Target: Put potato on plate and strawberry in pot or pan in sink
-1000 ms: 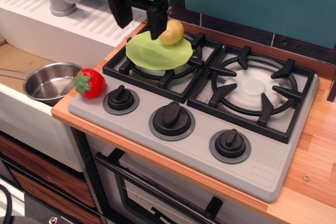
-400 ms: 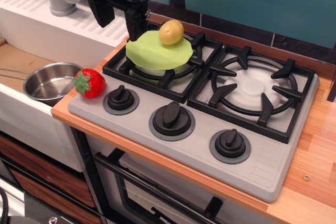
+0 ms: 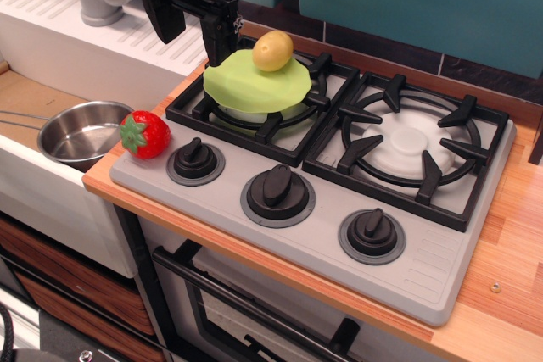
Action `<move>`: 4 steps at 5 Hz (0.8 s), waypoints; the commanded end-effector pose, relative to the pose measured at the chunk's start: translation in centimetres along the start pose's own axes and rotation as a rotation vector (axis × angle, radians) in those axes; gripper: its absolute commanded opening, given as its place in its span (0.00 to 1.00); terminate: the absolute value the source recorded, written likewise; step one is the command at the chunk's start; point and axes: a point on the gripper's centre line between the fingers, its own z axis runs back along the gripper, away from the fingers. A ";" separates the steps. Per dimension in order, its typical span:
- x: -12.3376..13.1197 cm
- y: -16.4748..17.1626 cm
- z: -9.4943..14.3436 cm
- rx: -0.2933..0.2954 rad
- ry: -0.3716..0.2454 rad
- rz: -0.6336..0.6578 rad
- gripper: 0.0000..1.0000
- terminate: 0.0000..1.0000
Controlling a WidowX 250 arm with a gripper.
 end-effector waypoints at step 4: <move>-4.1 2.7 4.0 0.020 -0.031 -0.064 1.00 0.00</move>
